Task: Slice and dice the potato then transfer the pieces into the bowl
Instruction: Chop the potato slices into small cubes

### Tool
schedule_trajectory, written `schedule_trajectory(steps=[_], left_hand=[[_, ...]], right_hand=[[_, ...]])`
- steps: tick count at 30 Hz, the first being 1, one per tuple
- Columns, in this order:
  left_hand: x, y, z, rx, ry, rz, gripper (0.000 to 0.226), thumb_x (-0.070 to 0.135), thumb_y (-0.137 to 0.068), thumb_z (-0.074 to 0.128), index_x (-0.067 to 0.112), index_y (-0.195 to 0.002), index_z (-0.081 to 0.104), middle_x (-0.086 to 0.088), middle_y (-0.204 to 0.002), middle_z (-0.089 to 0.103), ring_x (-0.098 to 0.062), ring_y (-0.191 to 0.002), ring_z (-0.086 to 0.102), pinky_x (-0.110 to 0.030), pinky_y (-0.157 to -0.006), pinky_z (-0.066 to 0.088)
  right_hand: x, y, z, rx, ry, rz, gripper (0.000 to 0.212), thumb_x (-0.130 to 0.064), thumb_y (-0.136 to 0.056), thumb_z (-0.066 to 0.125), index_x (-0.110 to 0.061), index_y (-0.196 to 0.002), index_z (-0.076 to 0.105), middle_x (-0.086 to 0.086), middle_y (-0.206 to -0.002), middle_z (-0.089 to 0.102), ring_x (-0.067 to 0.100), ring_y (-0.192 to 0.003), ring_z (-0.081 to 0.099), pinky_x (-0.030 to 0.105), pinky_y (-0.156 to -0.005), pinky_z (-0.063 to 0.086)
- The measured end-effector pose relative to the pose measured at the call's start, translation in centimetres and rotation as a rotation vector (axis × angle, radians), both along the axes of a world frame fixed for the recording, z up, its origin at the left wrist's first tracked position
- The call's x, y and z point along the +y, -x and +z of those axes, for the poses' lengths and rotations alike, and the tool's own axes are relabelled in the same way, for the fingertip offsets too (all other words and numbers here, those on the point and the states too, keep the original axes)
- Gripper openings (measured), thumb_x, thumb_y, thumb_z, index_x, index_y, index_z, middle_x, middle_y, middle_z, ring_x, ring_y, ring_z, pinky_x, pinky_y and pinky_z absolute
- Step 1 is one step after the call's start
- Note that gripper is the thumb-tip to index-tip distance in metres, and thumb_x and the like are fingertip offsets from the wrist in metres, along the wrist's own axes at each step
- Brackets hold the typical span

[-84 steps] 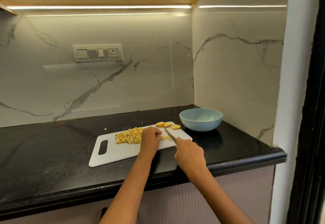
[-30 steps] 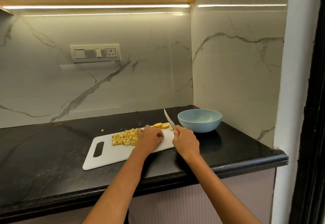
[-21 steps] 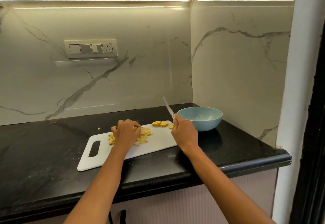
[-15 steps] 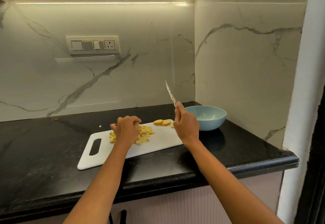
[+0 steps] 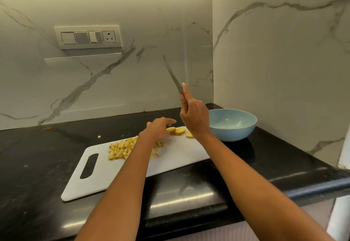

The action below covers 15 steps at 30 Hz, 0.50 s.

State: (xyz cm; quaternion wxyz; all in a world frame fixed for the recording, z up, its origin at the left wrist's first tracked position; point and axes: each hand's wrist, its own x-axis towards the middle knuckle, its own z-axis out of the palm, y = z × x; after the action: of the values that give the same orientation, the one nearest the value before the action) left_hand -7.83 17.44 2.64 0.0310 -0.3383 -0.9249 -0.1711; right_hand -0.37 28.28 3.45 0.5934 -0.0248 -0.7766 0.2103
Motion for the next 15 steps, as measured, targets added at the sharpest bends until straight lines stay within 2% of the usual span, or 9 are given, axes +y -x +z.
schedule_trajectory(steps=[4,9,12,15], left_hand=[[0.97,0.95,-0.35,-0.081,0.048,0.001,0.061,0.008,-0.085,0.054,0.035,-0.137,0.041,0.005,-0.14,0.047,-0.026,-0.132,0.038,-0.053,-0.113,0.021],[1.12,0.62,-0.48,-0.055,-0.008,-0.015,0.053,0.012,-0.089,0.058,0.026,-0.137,0.043,-0.001,-0.133,0.053,-0.023,-0.126,0.044,-0.049,-0.11,0.028],[0.92,0.66,-0.66,-0.08,-0.058,-0.015,0.053,0.013,-0.088,0.059,0.025,-0.138,0.042,-0.004,-0.134,0.051,-0.025,-0.125,0.044,-0.05,-0.11,0.03],[0.93,0.19,-0.29,-0.027,-0.138,-0.035,0.051,0.019,-0.088,0.061,0.024,-0.136,0.044,-0.004,-0.131,0.052,-0.025,-0.121,0.047,-0.049,-0.107,0.034]], right_hand=[[0.6,0.9,0.16,0.03,-0.021,0.001,0.043,-0.022,-0.097,0.042,-0.001,-0.134,0.048,0.002,-0.049,0.049,0.007,-0.04,0.033,0.012,-0.039,0.023],[0.59,1.11,-0.08,0.034,-0.026,0.024,0.044,-0.023,-0.097,0.041,-0.001,-0.135,0.046,0.006,-0.052,0.057,0.009,-0.042,0.039,0.015,-0.041,0.03],[0.73,0.95,-0.06,0.014,-0.012,0.009,0.044,-0.024,-0.098,0.04,-0.003,-0.136,0.046,0.007,-0.054,0.058,0.009,-0.042,0.04,0.015,-0.04,0.03],[0.78,0.73,-0.13,0.0,-0.01,0.002,0.043,-0.023,-0.098,0.041,-0.004,-0.136,0.046,0.006,-0.055,0.058,0.006,-0.042,0.037,0.011,-0.041,0.026]])
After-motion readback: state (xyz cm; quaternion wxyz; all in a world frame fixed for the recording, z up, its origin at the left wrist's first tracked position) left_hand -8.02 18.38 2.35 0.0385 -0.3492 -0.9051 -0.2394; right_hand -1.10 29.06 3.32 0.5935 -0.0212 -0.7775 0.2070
